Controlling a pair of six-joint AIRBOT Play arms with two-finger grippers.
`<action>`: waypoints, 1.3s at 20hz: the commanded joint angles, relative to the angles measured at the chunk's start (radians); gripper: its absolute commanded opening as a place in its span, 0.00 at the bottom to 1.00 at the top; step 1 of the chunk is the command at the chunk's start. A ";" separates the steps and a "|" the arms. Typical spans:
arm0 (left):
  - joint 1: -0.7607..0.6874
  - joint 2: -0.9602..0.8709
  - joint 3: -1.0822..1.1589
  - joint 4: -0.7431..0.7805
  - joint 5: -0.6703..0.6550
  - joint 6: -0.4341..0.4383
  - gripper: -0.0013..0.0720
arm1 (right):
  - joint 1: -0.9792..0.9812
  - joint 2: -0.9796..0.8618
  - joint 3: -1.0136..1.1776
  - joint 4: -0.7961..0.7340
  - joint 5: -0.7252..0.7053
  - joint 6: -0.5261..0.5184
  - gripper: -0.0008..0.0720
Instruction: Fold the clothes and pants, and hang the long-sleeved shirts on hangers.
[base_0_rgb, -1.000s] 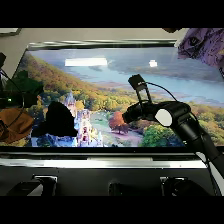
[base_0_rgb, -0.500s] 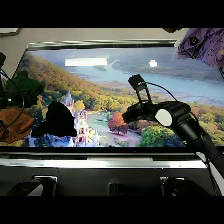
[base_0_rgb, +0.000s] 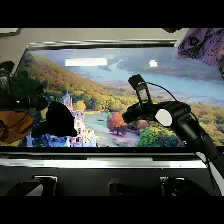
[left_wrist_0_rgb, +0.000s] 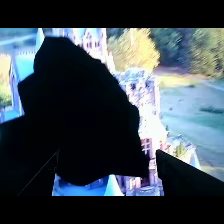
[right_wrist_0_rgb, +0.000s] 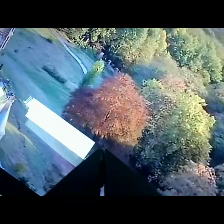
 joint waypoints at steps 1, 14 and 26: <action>0.001 -0.066 -0.126 0.034 0.105 -0.028 0.97 | 0.001 -0.001 0.001 0.000 0.000 0.000 0.05; -0.008 -0.340 -0.261 -0.084 0.409 -0.038 0.05 | 0.001 -0.001 0.001 -0.002 0.027 0.000 0.05; -0.698 -0.448 -0.066 -0.591 0.841 -0.220 0.04 | 0.001 -0.001 0.000 -0.310 0.461 0.019 0.05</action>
